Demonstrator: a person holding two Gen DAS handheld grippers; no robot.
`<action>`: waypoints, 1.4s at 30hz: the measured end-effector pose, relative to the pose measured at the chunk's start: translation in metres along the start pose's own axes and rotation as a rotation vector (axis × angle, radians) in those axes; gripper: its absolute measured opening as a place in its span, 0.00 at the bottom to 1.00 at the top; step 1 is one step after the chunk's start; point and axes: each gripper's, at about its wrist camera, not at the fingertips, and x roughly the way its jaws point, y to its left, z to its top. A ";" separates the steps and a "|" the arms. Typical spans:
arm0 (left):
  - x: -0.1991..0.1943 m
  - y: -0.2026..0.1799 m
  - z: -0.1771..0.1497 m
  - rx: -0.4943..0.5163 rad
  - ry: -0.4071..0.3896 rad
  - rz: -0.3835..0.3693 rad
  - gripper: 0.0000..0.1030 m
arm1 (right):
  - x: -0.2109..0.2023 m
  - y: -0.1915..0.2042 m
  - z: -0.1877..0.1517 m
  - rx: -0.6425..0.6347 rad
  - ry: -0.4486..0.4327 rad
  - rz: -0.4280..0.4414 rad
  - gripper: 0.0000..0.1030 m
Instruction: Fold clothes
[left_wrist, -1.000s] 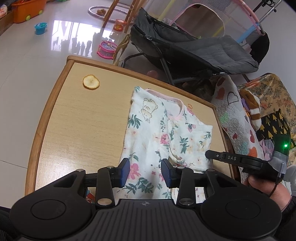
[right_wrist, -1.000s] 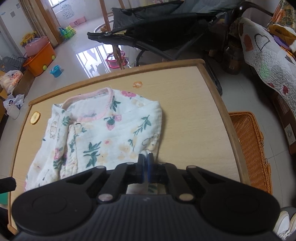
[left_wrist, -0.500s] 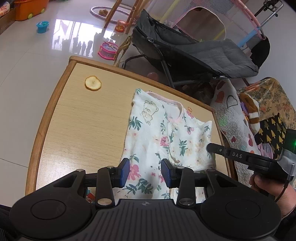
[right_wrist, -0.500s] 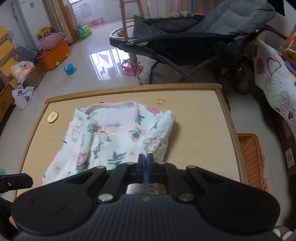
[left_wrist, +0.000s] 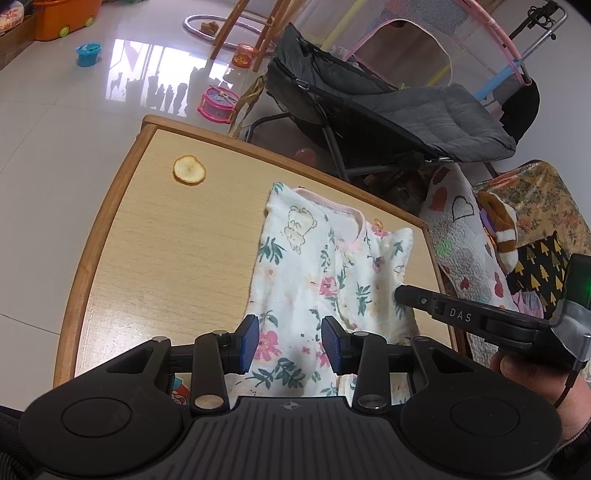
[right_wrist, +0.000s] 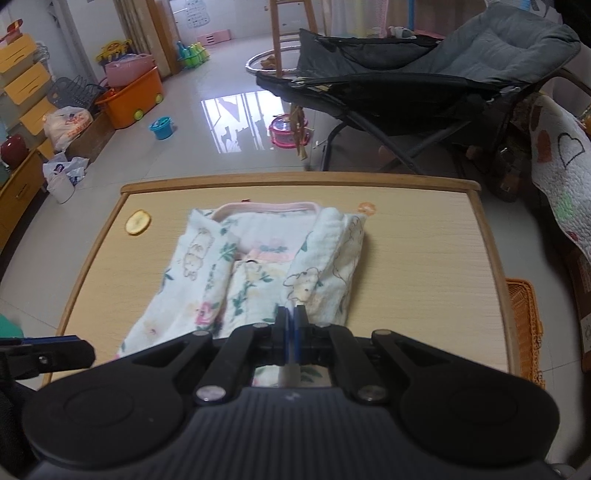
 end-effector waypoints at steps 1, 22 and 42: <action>-0.001 0.000 0.000 0.000 0.000 0.001 0.39 | 0.001 0.003 0.000 -0.002 0.002 0.004 0.03; 0.002 0.002 -0.002 0.001 0.016 0.010 0.39 | 0.029 0.027 0.003 0.008 0.047 0.056 0.03; -0.016 0.013 -0.007 0.008 0.024 0.047 0.39 | -0.023 0.020 -0.014 0.016 0.014 0.146 0.09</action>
